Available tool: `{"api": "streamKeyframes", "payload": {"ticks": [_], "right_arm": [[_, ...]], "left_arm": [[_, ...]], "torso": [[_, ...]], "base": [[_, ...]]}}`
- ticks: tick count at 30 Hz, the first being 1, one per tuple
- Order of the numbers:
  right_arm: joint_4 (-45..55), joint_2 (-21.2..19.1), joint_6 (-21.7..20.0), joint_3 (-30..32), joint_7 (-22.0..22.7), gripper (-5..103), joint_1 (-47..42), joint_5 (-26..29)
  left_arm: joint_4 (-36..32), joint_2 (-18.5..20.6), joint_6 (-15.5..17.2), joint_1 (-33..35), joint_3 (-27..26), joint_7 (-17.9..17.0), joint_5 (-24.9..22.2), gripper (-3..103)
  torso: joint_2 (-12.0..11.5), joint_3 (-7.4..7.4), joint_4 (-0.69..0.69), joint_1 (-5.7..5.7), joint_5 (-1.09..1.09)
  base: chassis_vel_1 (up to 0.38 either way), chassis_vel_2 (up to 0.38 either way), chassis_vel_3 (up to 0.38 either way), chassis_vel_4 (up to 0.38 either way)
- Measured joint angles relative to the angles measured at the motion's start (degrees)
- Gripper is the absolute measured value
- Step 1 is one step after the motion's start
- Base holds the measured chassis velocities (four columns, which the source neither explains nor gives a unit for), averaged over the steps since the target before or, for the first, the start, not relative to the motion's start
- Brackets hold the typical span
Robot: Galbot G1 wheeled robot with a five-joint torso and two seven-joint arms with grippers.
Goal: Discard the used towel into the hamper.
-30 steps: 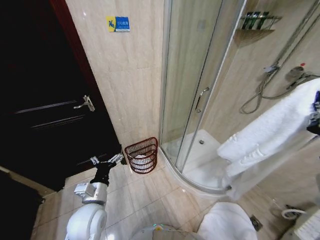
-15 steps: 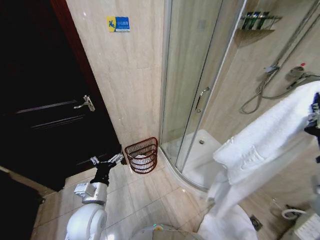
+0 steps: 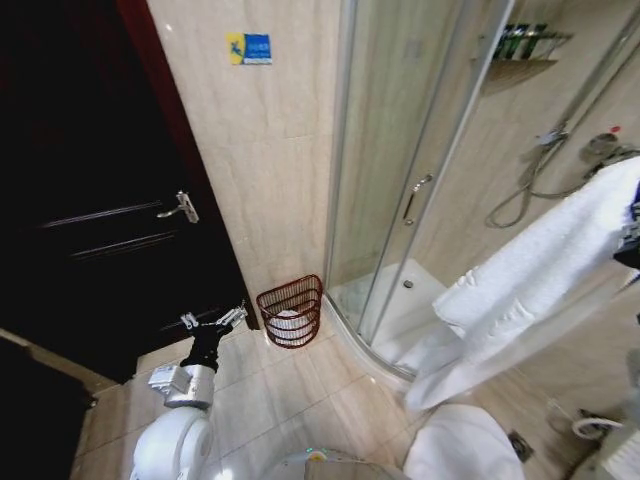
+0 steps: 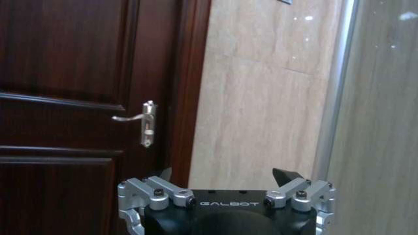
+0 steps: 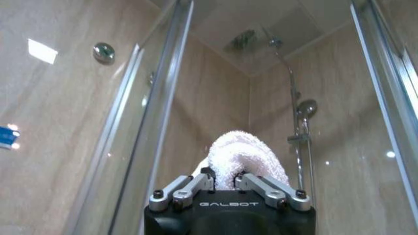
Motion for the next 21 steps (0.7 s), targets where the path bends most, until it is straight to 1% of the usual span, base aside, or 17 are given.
{"api": "streamKeyframes", "payload": {"ticks": [1,4,5,13,14,15,21], "right_arm": [[0.14,0.03,0.18,0.06,0.07,12,0.07,-0.09],[0.39,0.04,0.48,0.15,0.09,12,0.14,-0.37],[0.53,0.04,0.56,0.21,0.12,12,0.19,-0.46],[0.61,-0.14,0.99,0.43,0.1,12,0.34,-1.12],[0.61,-0.14,1.0,0.43,0.08,12,0.35,-1.16],[0.61,-0.1,1.01,0.39,0.04,12,0.32,-1.22],[0.37,-0.41,1.39,0.14,-0.13,12,0.56,-1.26]], "left_arm": [[0.0,0.0,0.0,0.0,0.0,0.0,0.0,100],[0.0,-0.02,0.0,0.01,0.01,0.0,0.0,100],[0.0,-0.03,0.0,0.0,0.02,0.0,0.0,100],[0.0,-0.03,0.0,0.0,0.03,0.01,0.0,100],[0.0,-0.03,0.0,0.0,0.03,0.01,0.0,100],[0.0,-0.02,0.0,0.0,0.02,0.01,0.0,100],[0.0,-0.02,0.0,0.0,0.01,0.01,0.0,100]], "torso": [[0.0,0.0,0.0,-0.01,0.05],[0.0,0.0,-0.01,0.0,0.06],[0.0,0.0,-0.01,0.0,0.1],[-0.01,0.01,-0.02,0.02,0.06],[-0.01,0.01,-0.01,0.02,0.03],[-0.01,0.01,-0.01,0.02,0.05],[0.0,0.0,-0.01,-0.01,0.05]], "base": [[0.079,0.047,-0.039,-0.087],[0.0,0.0,0.0,0.0],[-0.041,-0.048,0.039,0.053],[-0.013,-0.067,0.011,0.063],[0.092,-0.07,-0.068,0.069],[0.092,-0.085,-0.107,0.072],[0.145,-0.122,-0.153,0.126]]}}
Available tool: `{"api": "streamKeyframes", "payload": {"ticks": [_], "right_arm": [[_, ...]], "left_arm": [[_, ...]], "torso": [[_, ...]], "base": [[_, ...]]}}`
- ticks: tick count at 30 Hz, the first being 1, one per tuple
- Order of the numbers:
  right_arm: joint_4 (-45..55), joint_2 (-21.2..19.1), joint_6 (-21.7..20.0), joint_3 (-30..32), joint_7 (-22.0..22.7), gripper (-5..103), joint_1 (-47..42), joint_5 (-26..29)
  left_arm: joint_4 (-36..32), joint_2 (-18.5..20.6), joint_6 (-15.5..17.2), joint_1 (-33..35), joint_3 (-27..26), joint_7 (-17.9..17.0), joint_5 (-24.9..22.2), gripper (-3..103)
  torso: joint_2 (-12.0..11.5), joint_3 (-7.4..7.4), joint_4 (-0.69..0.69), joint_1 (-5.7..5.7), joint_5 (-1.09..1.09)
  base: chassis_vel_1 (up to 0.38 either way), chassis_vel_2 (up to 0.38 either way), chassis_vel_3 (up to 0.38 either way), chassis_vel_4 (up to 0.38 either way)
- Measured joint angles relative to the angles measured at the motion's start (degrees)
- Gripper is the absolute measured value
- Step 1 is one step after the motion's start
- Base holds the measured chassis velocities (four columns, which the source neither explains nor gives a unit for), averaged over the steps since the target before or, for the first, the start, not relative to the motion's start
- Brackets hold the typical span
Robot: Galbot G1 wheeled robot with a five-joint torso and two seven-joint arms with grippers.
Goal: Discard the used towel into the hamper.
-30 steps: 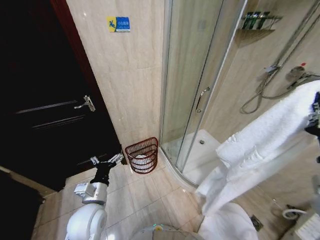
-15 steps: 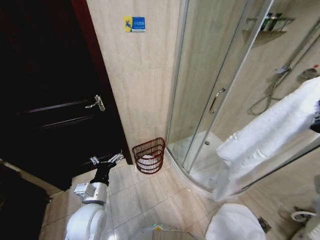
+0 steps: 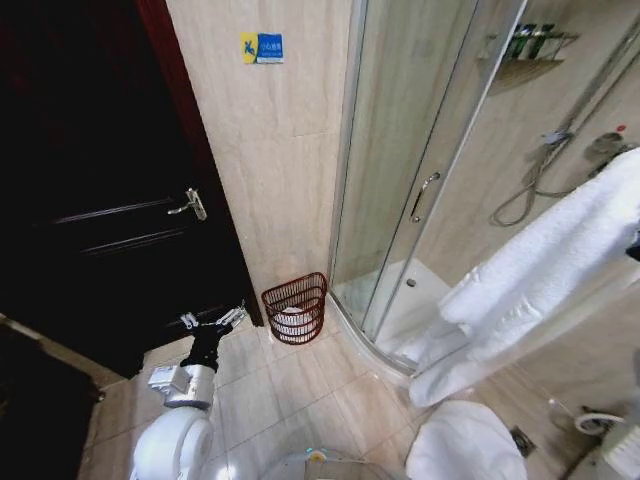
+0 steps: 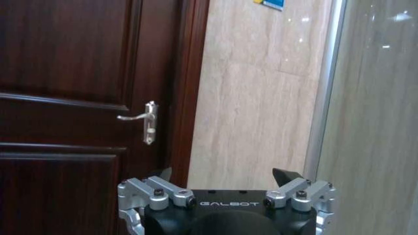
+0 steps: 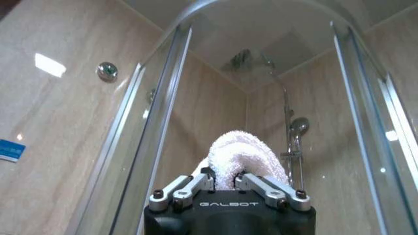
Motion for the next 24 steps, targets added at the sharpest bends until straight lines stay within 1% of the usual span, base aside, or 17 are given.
{"api": "streamKeyframes", "payload": {"ticks": [5,7,8,10,12,17,24], "right_arm": [[-0.25,-0.07,0.04,-0.17,-0.98,12,0.02,0.0],[-0.27,-0.07,0.12,-0.64,-2.09,12,0.06,-0.01],[-0.25,-0.11,0.12,-0.92,-2.34,12,0.21,0.0],[-0.24,-0.22,0.12,-1.07,-2.48,12,0.37,0.0],[-0.23,-0.56,0.09,-1.22,-2.69,12,0.69,0.04],[-0.16,-1.25,-0.2,-1.2,-2.75,12,0.84,0.42],[-0.17,-1.8,-0.6,-0.88,-2.89,12,0.94,0.61]], "left_arm": [[0.0,0.0,0.0,0.05,0.0,0.0,0.0,100],[0.0,0.0,0.0,0.03,0.0,0.0,0.0,100],[0.0,0.0,0.0,0.0,0.0,0.0,0.0,100],[0.0,0.0,0.0,0.0,0.0,0.0,0.0,100],[0.0,0.0,0.0,-0.01,0.0,0.0,0.0,100],[0.0,0.0,0.0,-0.01,0.01,0.01,0.0,100],[0.0,0.0,0.0,0.01,0.0,0.0,0.0,100]], "torso": [[0.04,-0.03,-0.01,-0.07,0.0],[0.03,-0.02,-0.02,-0.05,0.0],[0.02,-0.01,-0.02,-0.03,0.04],[0.01,0.0,-0.02,0.0,0.04],[-0.01,0.02,0.0,0.05,0.0],[-0.02,0.02,0.0,0.06,0.0],[0.0,0.0,0.0,0.0,0.01]], "base": [[0.116,-0.124,-0.114,0.114],[0.022,-0.014,-0.043,0.02],[0.0,0.0,0.0,0.0],[0.0,0.0,0.0,0.0],[-0.039,0.035,0.084,-0.008],[-0.007,0.072,0.086,0.006],[0.062,0.053,0.05,0.065]]}}
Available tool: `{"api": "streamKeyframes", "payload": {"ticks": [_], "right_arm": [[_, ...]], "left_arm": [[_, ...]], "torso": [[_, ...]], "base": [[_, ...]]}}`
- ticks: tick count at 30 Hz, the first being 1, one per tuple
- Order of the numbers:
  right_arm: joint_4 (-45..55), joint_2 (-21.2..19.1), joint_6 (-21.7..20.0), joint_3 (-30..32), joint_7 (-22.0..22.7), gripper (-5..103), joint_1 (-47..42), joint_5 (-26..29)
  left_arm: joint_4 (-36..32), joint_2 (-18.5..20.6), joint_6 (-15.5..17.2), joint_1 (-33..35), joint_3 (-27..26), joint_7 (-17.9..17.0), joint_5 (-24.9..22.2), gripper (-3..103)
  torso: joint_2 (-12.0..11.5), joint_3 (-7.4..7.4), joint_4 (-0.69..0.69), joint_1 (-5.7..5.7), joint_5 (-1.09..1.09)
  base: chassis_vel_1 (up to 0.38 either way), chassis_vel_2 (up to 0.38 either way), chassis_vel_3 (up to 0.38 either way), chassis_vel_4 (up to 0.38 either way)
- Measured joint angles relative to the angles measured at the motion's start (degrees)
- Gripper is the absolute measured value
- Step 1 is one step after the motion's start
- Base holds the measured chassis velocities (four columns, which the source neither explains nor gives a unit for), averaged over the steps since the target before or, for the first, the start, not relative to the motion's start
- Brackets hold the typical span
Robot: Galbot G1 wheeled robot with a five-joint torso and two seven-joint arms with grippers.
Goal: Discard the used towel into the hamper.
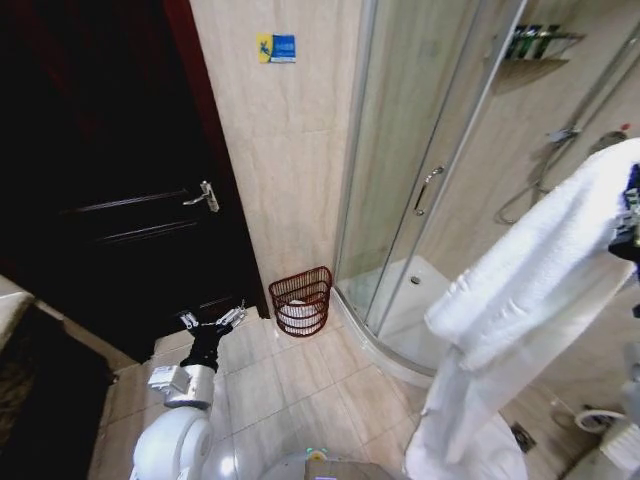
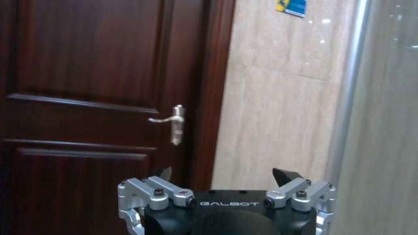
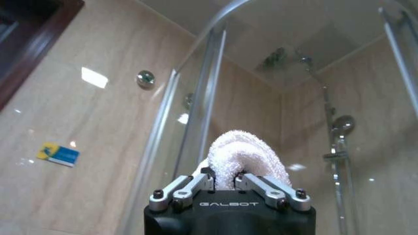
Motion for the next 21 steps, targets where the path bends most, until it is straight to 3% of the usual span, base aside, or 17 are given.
{"api": "streamKeyframes", "payload": {"ticks": [21], "right_arm": [[1.29,-1.95,-0.42,1.07,0.12,12,0.23,1.9]], "left_arm": [[0.0,0.0,0.0,0.0,0.0,0.0,0.0,100]], "torso": [[0.0,0.0,0.0,0.0,0.0]], "base": [[0.11,0.107,0.107,0.108]]}}
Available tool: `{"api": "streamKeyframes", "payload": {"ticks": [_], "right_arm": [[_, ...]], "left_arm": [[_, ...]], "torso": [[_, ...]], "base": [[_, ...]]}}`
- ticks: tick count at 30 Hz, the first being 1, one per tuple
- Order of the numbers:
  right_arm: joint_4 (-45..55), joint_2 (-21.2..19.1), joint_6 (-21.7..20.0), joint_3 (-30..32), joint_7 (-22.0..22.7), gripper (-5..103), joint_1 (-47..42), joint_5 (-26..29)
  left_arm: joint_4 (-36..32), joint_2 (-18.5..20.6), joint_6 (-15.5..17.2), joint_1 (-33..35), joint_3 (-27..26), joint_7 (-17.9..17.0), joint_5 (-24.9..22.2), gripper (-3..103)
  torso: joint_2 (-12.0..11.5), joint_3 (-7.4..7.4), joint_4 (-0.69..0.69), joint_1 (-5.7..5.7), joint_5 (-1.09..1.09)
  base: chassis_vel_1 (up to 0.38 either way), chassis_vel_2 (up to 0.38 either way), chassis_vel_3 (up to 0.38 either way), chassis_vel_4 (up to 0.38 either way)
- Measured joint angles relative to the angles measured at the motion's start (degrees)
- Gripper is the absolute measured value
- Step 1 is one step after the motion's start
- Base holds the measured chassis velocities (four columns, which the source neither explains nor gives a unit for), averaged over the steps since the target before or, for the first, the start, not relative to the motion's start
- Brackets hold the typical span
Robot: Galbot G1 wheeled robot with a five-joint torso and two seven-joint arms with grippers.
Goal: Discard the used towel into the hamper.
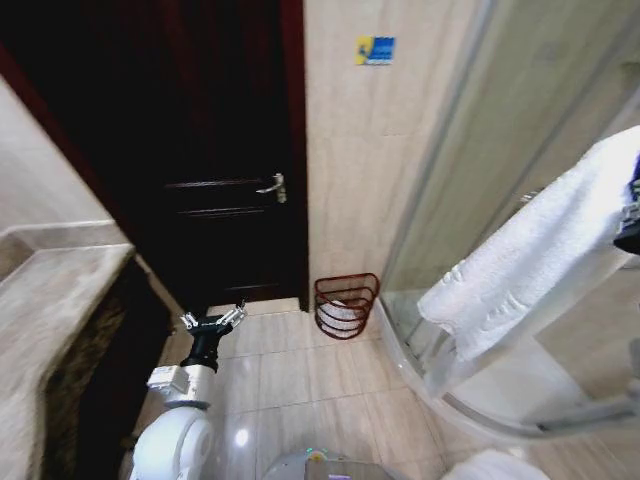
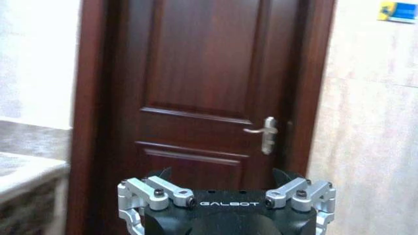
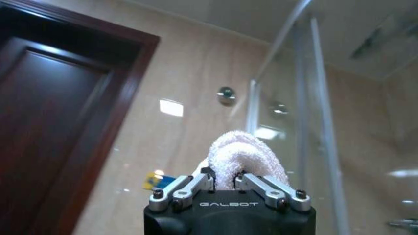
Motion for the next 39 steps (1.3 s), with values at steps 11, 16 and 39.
{"api": "streamKeyframes", "payload": {"ticks": [11,16,39], "right_arm": [[-0.14,-0.96,-0.16,-0.12,0.01,12,0.41,0.47],[-0.16,-0.96,-0.17,-0.14,0.02,12,0.42,0.47],[-0.24,-0.88,-0.17,-0.18,0.06,12,0.42,0.43]], "left_arm": [[0.0,0.0,0.0,0.0,0.0,0.0,0.0,100],[0.0,0.0,0.0,0.0,0.0,0.0,0.0,100],[0.0,0.0,0.0,-0.01,0.0,0.0,0.0,100]], "torso": [[0.0,0.0,0.0,0.01,-0.01],[0.0,0.0,0.0,0.01,0.0],[0.0,0.0,-0.01,0.01,0.0]], "base": [[0.121,0.12,0.12,0.123],[0.133,0.124,0.108,0.115],[0.04,0.034,0.037,0.039]]}}
